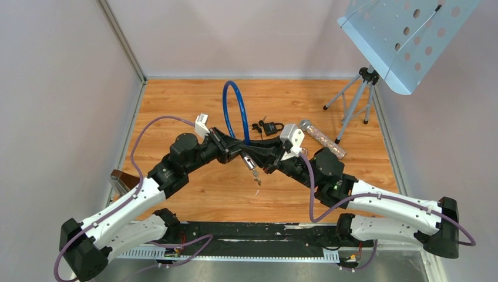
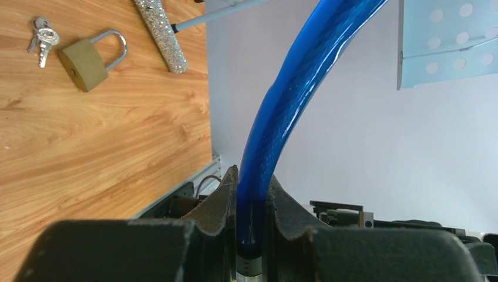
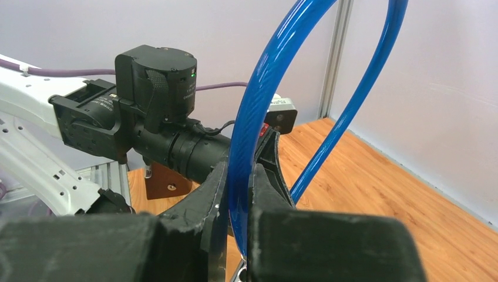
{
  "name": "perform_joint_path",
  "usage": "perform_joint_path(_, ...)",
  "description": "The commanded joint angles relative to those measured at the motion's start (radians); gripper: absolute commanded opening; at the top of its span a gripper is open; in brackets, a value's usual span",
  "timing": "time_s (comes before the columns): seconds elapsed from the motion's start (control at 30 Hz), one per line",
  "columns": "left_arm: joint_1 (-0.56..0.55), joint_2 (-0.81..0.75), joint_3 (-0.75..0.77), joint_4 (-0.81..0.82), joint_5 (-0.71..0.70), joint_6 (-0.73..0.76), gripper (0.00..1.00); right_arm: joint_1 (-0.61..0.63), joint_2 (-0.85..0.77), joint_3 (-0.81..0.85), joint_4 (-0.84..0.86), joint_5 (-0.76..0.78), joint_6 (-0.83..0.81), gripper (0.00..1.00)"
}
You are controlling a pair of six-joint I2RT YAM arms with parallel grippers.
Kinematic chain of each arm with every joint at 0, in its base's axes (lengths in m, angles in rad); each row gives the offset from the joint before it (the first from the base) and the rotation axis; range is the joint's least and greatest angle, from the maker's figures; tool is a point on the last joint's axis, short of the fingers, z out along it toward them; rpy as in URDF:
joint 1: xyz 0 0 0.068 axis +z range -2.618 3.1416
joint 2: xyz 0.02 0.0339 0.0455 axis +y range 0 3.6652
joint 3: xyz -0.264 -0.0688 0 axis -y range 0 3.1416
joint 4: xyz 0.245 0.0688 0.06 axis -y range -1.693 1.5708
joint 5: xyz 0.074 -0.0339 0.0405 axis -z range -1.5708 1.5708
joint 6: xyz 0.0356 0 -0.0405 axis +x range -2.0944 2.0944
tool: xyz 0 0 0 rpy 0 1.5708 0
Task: Lock with the key
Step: Pick up the lock from the center of the board, then lock the lock.
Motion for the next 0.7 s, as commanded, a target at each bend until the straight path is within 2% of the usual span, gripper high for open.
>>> perform_joint_path(0.0,0.007,-0.041,-0.005,0.105,-0.020,-0.048,0.00,-0.002,-0.008,-0.021,0.043,0.023,0.019,0.00)
perform_joint_path(0.4,0.022,-0.042,-0.017,0.131,-0.029,-0.061,0.00,-0.002,-0.025,-0.069,0.006,-0.002,0.111,0.00)
perform_joint_path(0.67,0.025,-0.047,-0.024,0.188,0.007,-0.096,0.00,-0.002,0.035,-0.114,0.028,0.040,0.097,0.00)
